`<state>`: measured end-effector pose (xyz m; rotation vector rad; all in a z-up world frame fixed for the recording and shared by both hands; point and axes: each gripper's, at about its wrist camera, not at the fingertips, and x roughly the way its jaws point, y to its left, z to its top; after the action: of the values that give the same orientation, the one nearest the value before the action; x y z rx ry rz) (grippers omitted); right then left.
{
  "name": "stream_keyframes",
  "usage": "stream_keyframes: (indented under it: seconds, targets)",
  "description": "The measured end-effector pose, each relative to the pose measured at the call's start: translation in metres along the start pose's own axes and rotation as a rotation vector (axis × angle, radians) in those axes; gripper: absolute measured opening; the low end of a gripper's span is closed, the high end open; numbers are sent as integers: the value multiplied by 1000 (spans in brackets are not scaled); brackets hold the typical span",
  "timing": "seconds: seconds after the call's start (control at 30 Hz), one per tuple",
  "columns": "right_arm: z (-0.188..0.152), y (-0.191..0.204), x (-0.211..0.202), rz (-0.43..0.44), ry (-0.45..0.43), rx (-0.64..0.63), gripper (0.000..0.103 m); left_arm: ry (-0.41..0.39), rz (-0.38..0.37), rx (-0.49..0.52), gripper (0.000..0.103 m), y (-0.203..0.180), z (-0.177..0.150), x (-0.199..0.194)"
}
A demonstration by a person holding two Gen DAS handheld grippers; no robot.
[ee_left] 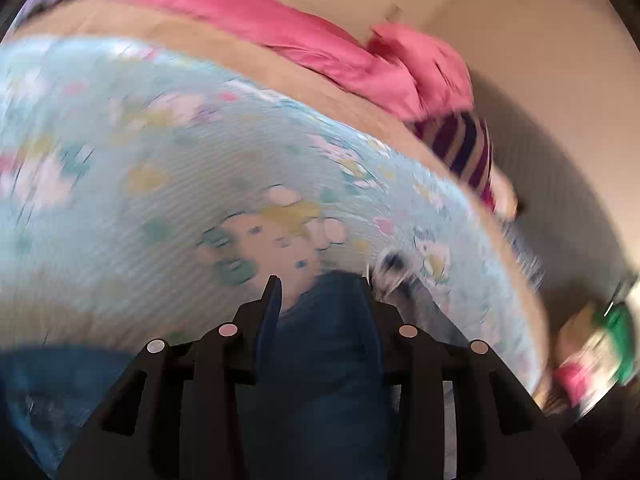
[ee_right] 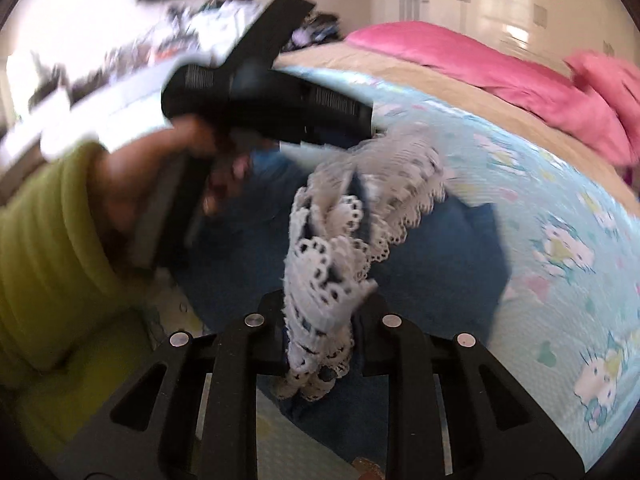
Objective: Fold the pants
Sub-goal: 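Grasp the lace hem with the right gripper while the left gripper grasps the denim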
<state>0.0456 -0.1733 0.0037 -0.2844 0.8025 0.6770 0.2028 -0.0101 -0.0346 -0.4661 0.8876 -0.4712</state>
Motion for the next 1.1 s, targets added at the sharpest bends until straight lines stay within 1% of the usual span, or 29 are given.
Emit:
stream_keyframes:
  seconds: [0.1,0.13,0.2,0.23,0.27,0.3,0.33,0.37,0.4,0.43,0.53,0.57,0.6,0.73,0.8,0.83,0.87,0.9,0.93,1.03,1.1]
  targets:
    - [-2,21,8,-23,25,-71,15,9,-49,-88,37,19,-7,-11]
    - [-3,25,8,-40,27,-91,15,17,-87,-136,41,25,-11,-12]
    - [-4,30,6,-62,25,-124,15,30,-169,-185,48,28,-14,-14]
    - [-4,32,6,-67,25,-135,15,42,-202,-191,56,27,-15,-14]
    - [-5,36,7,-75,27,-148,15,50,-215,-186,61,24,-15,-14]
    - [-5,39,8,-85,27,-165,15,54,-224,-180,63,22,-16,-14]
    - [-5,41,10,-92,25,-175,15,68,-228,-174,67,21,-19,-13]
    - [-5,40,9,-93,22,-174,15,90,-218,-169,70,21,-22,-9]
    - [-7,38,8,-91,20,-165,15,103,-193,-170,70,25,-25,-8]
    - [-7,37,6,-91,16,-155,15,112,-142,-169,70,25,-27,-5]
    - [-11,32,-1,-106,-5,-132,18,123,-86,-129,70,15,-28,-3]
    - [-12,28,-3,-107,-10,-119,18,122,-80,-124,74,13,-27,-3]
    - [-13,25,-5,-105,-16,-105,19,125,-81,-127,76,11,-29,-4]
    - [-16,17,-13,-93,-45,-81,19,121,-74,-138,79,10,-34,0]
    - [-17,17,-14,-87,-48,-92,20,99,-107,-167,76,12,-34,1]
    - [-18,18,-15,-90,-48,-96,20,94,-110,-174,65,12,-35,3]
    - [-19,19,-14,-91,-48,-96,20,97,-105,-168,42,11,-36,6]
    - [-20,18,-14,-85,-46,-90,21,100,-90,-160,32,10,-36,13]
    - [-21,19,-14,-85,-44,-88,21,95,-92,-160,19,9,-36,16]
    - [-20,18,-15,-87,-51,-96,22,40,-151,-133,18,0,-32,11]
    - [-16,19,-16,-91,-57,-114,25,-35,-196,-40,18,-19,-23,-6]
